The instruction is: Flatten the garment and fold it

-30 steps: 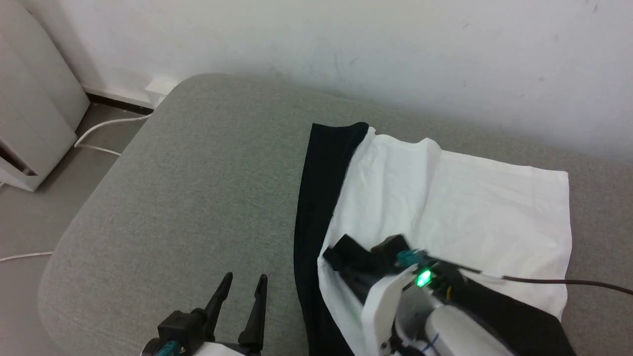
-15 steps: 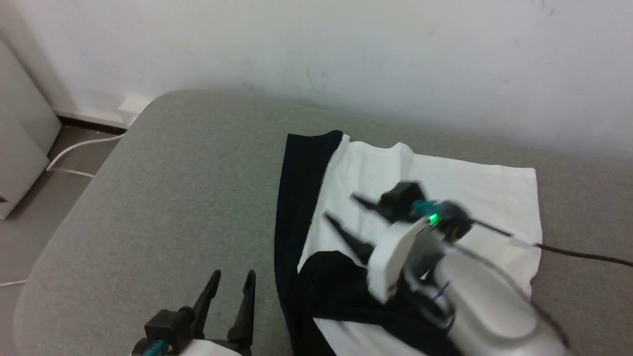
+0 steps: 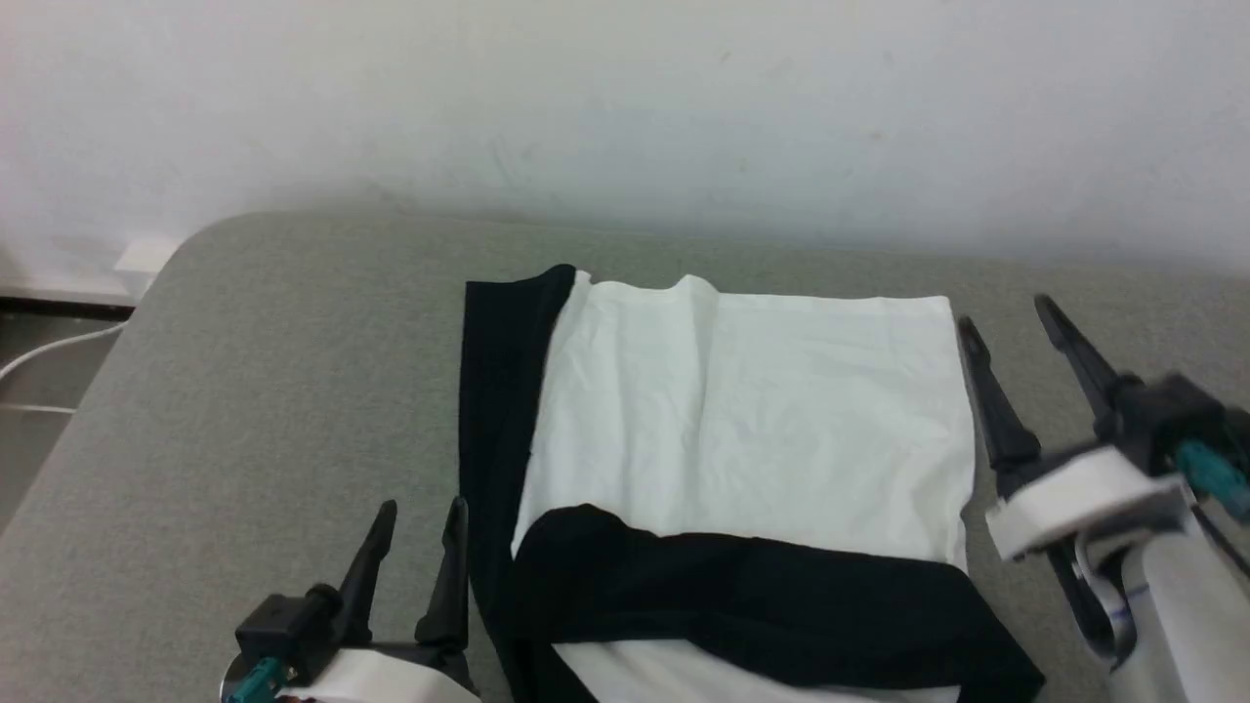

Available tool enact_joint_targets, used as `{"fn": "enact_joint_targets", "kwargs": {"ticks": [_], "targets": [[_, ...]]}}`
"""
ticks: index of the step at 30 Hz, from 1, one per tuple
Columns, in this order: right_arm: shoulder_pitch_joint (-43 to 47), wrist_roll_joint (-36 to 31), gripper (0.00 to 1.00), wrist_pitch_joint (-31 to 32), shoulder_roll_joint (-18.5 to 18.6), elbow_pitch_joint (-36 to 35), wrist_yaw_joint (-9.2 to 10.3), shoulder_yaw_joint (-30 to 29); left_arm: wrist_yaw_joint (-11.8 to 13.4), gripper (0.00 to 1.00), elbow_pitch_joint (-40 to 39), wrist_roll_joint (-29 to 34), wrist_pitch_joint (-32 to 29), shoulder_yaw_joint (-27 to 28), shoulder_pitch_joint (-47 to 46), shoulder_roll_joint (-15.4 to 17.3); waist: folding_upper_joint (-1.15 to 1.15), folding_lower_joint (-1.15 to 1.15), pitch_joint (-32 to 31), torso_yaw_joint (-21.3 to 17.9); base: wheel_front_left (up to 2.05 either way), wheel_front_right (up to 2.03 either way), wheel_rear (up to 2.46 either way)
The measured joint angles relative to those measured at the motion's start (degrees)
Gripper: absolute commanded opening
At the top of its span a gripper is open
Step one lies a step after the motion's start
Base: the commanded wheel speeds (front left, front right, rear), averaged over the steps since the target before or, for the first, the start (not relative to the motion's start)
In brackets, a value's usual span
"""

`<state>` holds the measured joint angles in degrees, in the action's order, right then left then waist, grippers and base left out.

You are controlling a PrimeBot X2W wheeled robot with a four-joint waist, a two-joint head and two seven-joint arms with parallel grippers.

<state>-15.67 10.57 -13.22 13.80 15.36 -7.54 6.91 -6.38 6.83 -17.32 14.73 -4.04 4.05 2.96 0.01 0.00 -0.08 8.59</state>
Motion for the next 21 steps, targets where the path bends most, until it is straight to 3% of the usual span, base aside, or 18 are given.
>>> {"fn": "enact_joint_targets", "kwargs": {"ticks": [5, 9, 13, 21], "targets": [[9.99, -2.23, 1.00, -0.60, -6.28, -9.09, 0.00, -6.65, -0.05, 1.00, 0.89, 0.27, 0.01, 0.89, -1.29, 0.34, 0.00, 0.00, 1.16, -2.83, 0.00, 0.00, 0.00], [14.69, -3.43, 1.00, -0.54, -9.20, -14.54, 0.00, -9.89, -0.04, 1.00, 3.33, 0.81, -2.30, 1.37, -5.60, 2.70, 0.00, 0.00, 3.26, -4.77, 0.00, 0.00, 0.00], [16.00, -3.50, 1.00, 0.16, -10.28, -18.69, 0.00, -10.94, 0.02, 1.00, 6.17, 0.69, -11.41, 2.32, -12.89, 7.05, 0.00, 0.00, 6.27, -6.57, 0.00, 0.00, 0.00], [15.34, -3.14, 1.00, 1.62, -10.69, -23.82, 0.00, -12.02, -0.65, 1.00, 12.56, -3.26, -33.23, 2.23, -33.38, 19.48, 0.00, 0.02, 13.85, -10.39, 0.00, 0.00, 0.00]]}}
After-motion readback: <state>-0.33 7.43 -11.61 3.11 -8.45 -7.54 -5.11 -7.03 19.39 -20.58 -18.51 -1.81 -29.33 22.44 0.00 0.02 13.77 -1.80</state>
